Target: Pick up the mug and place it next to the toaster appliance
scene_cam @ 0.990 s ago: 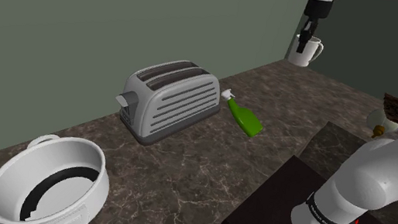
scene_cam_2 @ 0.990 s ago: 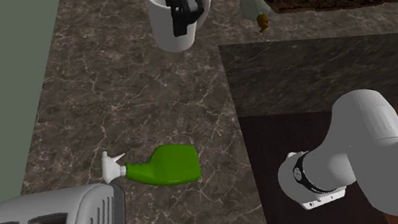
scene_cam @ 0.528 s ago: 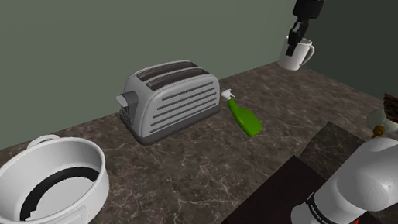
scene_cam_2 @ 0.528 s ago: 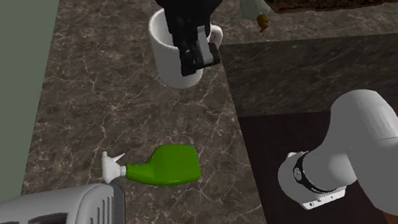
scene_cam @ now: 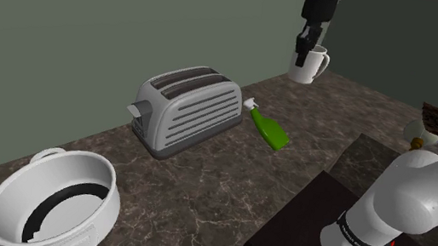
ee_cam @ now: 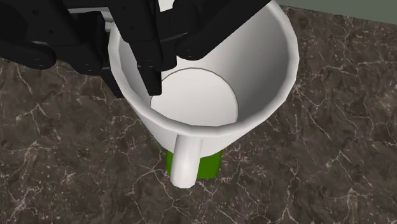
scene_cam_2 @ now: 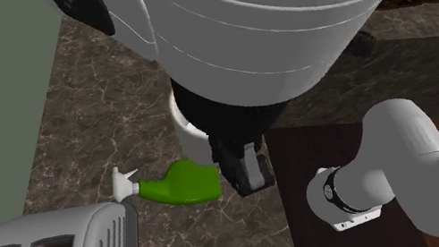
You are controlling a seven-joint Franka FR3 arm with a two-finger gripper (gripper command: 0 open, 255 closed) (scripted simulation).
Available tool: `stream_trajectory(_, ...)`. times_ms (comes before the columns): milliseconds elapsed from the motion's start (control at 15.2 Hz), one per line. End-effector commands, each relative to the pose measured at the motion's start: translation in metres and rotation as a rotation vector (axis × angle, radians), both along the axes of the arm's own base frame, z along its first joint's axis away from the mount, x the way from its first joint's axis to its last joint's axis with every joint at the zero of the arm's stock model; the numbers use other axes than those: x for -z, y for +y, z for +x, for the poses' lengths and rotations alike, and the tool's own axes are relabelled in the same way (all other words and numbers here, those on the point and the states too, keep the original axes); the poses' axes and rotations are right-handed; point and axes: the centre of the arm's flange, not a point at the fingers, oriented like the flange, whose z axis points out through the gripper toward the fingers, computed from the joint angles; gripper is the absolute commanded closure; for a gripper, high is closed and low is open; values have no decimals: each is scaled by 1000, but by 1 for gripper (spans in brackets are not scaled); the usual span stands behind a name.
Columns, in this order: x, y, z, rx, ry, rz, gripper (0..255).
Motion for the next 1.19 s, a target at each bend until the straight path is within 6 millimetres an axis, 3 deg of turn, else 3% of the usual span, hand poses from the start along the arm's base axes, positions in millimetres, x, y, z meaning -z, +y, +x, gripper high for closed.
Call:
stream_trajectory(0,2,25,-3,2,0,0,255)
stream_trajectory(1122,1,249,-18,2,0,0,255)
